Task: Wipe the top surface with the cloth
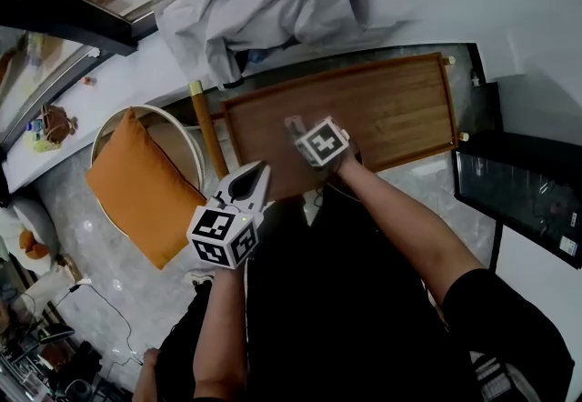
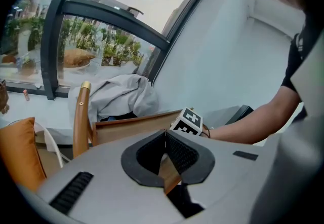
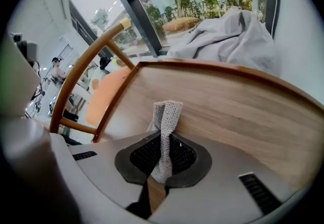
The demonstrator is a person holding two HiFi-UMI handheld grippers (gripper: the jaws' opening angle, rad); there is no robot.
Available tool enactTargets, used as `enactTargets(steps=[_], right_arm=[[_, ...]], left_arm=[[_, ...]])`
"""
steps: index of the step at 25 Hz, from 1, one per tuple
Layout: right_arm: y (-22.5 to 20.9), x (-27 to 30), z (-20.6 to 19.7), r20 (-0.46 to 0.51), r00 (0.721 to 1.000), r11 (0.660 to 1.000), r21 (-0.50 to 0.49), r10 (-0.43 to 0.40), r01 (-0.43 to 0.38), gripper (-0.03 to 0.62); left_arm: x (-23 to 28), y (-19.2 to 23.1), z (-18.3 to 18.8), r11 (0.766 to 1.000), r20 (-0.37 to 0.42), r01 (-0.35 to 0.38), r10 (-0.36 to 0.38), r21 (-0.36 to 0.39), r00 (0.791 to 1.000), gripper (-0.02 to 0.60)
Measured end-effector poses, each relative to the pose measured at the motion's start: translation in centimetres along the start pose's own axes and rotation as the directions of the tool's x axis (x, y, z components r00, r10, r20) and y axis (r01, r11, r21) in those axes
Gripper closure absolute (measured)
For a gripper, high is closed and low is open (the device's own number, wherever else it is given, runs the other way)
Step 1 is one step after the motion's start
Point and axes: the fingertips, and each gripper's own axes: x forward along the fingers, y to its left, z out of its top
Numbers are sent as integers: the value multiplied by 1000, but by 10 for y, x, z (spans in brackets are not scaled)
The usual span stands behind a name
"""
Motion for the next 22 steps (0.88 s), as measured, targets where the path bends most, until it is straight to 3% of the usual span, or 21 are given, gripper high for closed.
enactTargets(steps=[4, 9, 18, 22], right_arm=[[-46, -22, -16, -2, 998, 998, -26, -60, 60, 557], [-101, -49, -40, -9, 996, 996, 28, -88, 88, 557], [-195, -97, -71, 37, 985, 986, 35, -166, 165, 556], [-239, -121, -86, 50, 978, 974, 108, -205, 198, 556]], left_arm=[[31, -28, 5, 999, -19, 26, -25, 28, 999, 568], [71, -61, 16, 996, -35, 61, -59, 64, 998, 568], [125, -107, 22, 992, -57, 96, -91, 80, 994, 568], [141, -121, 25, 991, -59, 102, -97, 84, 994, 568]])
